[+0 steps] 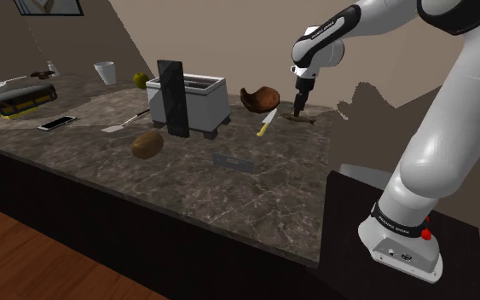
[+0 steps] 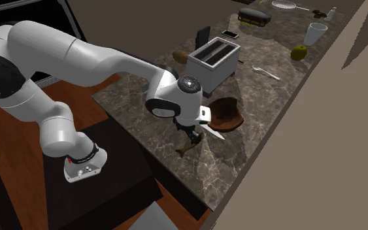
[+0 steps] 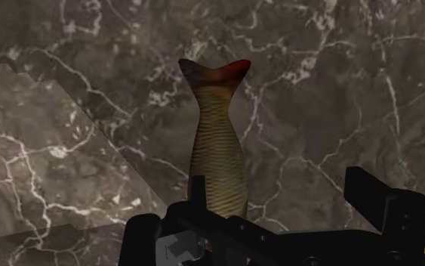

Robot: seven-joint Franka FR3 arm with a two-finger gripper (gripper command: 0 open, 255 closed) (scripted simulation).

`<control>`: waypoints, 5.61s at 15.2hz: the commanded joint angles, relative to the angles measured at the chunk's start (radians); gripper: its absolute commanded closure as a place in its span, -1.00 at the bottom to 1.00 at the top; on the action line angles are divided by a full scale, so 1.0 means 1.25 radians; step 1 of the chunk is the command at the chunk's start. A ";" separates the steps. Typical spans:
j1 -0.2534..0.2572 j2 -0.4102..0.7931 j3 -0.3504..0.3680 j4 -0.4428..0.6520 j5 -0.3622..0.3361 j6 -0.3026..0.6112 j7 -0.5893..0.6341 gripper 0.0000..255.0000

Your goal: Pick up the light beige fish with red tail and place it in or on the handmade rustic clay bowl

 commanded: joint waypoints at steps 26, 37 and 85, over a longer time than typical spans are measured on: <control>0.024 0.026 0.021 0.029 -0.105 0.074 -0.043 -1.00; 0.019 0.082 0.020 0.003 -0.075 0.151 -0.065 -1.00; -0.072 0.088 -0.029 0.046 0.092 0.137 -0.376 -1.00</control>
